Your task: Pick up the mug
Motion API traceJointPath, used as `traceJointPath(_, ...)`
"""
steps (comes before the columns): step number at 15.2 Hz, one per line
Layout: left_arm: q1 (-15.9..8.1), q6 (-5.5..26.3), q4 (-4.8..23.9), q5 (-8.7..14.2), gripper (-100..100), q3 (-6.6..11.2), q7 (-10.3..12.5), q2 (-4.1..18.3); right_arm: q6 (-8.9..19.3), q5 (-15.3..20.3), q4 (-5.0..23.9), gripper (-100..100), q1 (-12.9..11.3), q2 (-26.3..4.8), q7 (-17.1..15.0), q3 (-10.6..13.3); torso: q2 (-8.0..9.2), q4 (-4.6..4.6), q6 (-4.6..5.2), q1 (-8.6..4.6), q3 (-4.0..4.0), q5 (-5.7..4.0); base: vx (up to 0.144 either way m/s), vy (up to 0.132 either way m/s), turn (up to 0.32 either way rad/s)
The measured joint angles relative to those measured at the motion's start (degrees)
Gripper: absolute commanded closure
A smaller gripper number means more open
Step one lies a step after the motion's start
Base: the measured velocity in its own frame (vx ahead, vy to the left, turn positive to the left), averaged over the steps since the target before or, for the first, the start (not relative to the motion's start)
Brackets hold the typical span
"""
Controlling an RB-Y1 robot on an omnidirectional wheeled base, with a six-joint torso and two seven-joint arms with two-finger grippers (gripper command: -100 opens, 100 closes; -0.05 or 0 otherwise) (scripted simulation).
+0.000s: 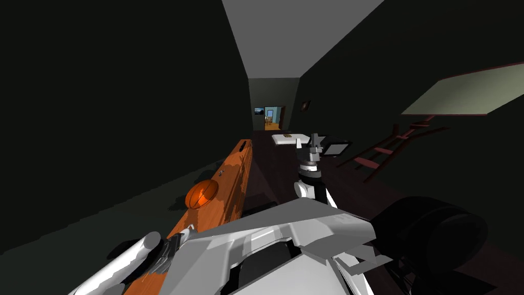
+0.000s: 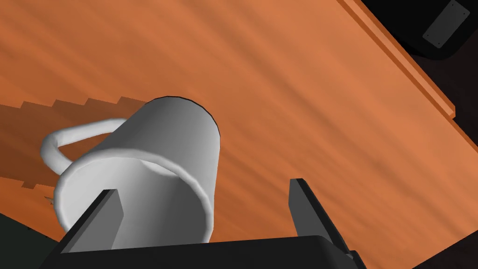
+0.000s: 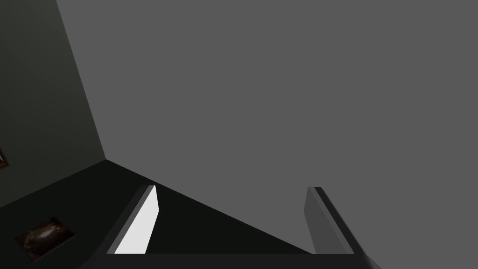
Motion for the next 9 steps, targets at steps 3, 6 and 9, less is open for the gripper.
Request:
traceJointPath(3, -0.6, -1.0, 1.7, -0.3, -100, -0.48, 0.0, -0.4, 0.0, 0.0, 0.0, 0, 0.0, 0.0, 0.0, 0.0, 0.05, 0.00, -0.02, 0.01, 0.02, 0.01, -0.002, 0.036, -0.004)
traceJointPath(6, -1.0, -3.5, 3.5, -1.0, -100, -1.41, 0.2, -1.3, 0.0, 0.0, 0.0, 0, 0.0, 0.0, 0.0, 0.0, 0.09, 0.01, -0.03, 0.04, 0.05, 0.02, -0.007, 0.036, -0.005)
traceJointPath(9, -1.0, -3.8, 3.6, -1.0, 100, -1.47, 0.2, -1.4, 0.0, 0.0, 0.0, 0, 0.0, 0.0, 0.0, 0.0, 0.08, 0.01, -0.03, -0.09, 0.04, -0.02, -0.001, 0.003, 0.010)
